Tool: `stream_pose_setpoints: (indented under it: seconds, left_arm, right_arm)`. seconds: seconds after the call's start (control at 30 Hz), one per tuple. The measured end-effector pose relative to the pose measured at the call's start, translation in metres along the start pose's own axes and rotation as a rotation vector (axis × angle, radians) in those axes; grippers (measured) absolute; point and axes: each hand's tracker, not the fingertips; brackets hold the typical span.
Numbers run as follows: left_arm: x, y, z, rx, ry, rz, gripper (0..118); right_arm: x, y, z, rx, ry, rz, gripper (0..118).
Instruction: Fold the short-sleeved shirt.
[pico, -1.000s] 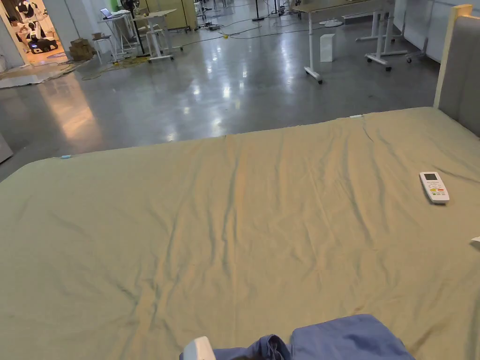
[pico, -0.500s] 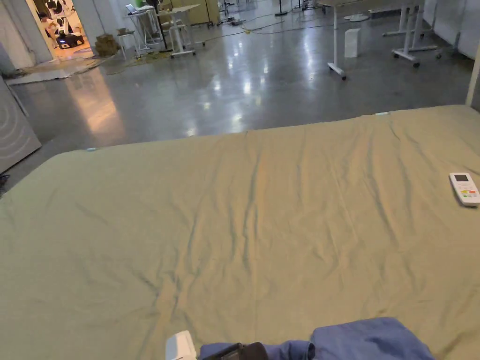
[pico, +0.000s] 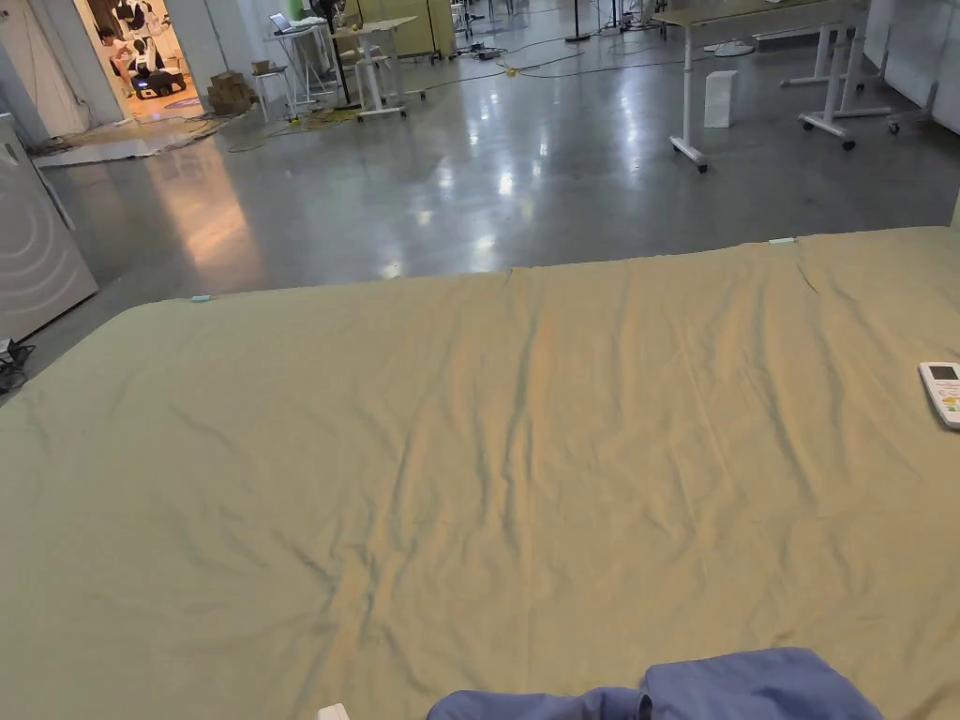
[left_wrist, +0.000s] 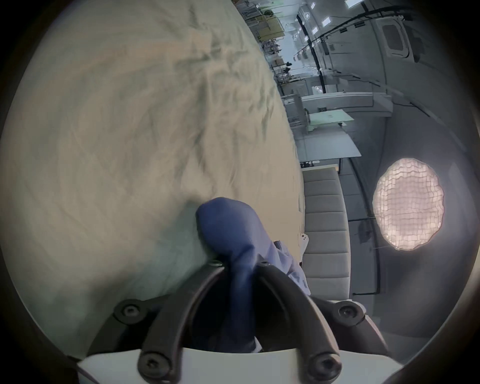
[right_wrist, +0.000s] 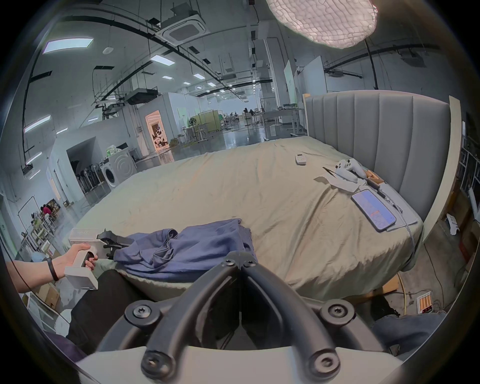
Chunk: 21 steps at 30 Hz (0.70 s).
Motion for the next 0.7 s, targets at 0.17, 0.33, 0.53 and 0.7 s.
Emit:
stream_pose_setpoints:
  seconds: [0.17, 0.33, 0.53, 0.7]
  left_arm:
    - [0.001, 0.005, 0.027, 0.054, 0.032, 0.028, 11]
    - [0.011, 0.02, 0.077, 0.184, 0.022, -0.063, 8]
    - [0.054, 0.043, 0.122, 0.249, 0.22, -0.324, 8]
    - [0.072, 0.026, 0.068, 0.19, 0.079, -0.349, 8]
  right_arm:
    - [0.004, -0.001, 0.001, -0.012, -0.021, -0.021, 0]
    - [0.002, 0.001, 0.0, -0.002, -0.011, -0.021, 0]
    - [0.0, -0.002, -0.015, -0.004, 0.026, -0.031, 0]
    - [-0.007, -0.002, -0.015, 0.004, 0.05, -0.026, 0]
